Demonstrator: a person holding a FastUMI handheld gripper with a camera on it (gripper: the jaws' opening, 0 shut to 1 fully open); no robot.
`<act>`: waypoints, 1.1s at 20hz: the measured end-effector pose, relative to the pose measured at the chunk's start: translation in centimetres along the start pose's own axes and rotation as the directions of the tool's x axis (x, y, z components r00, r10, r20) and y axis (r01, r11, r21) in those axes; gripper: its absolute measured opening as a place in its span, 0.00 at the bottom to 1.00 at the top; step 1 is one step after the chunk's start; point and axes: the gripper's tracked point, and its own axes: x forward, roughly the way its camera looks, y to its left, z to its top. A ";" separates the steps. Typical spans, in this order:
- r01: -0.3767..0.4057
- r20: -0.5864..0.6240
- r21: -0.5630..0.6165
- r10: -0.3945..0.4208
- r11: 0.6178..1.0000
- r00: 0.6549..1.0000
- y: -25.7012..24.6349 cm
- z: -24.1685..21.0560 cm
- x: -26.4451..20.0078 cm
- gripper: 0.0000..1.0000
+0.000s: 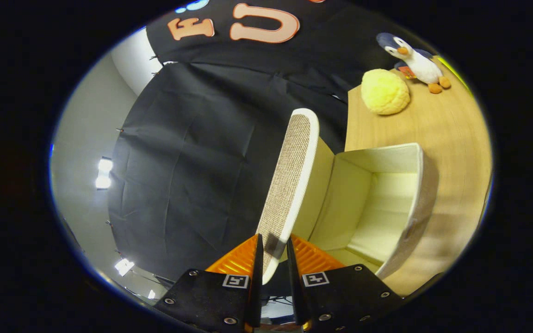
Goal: Open the storage box then place both shoes into the box .Put the left shoe in first, then the right shoe, with the right side of both shoes facing outward in a uniform manner.
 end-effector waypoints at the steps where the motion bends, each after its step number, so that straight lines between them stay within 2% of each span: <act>1: 0.005 -0.004 -0.021 -0.005 1.000 1.000 0.3 0.0 1.1 0.28; 4: 0.000 -0.040 -0.010 0.000 1.000 0.999 1.8 -1.0 3.8 0.28; 9: -0.014 -0.020 -0.007 0.014 1.000 1.000 4.4 0.0 7.8 0.28; 11: -0.022 -0.017 0.009 0.023 1.000 1.000 5.3 0.4 8.9 0.36; 13: -0.013 -0.009 0.008 0.013 1.000 1.000 5.5 0.6 9.7 0.50; 14: -0.009 -0.006 0.003 0.009 1.000 1.000 5.5 0.6 9.6 0.63; 15: -0.004 -0.004 -0.005 0.004 1.000 1.000 5.3 0.7 9.4 0.68; 16: 0.010 -0.001 -0.019 -0.010 1.000 1.000 4.9 0.7 9.0 0.78; 18: 0.062 0.019 -0.065 -0.061 0.996 0.998 3.4 1.0 7.9 0.87; 22: 0.204 0.080 -0.147 -0.193 0.968 0.978 -1.6 1.8 4.3 0.89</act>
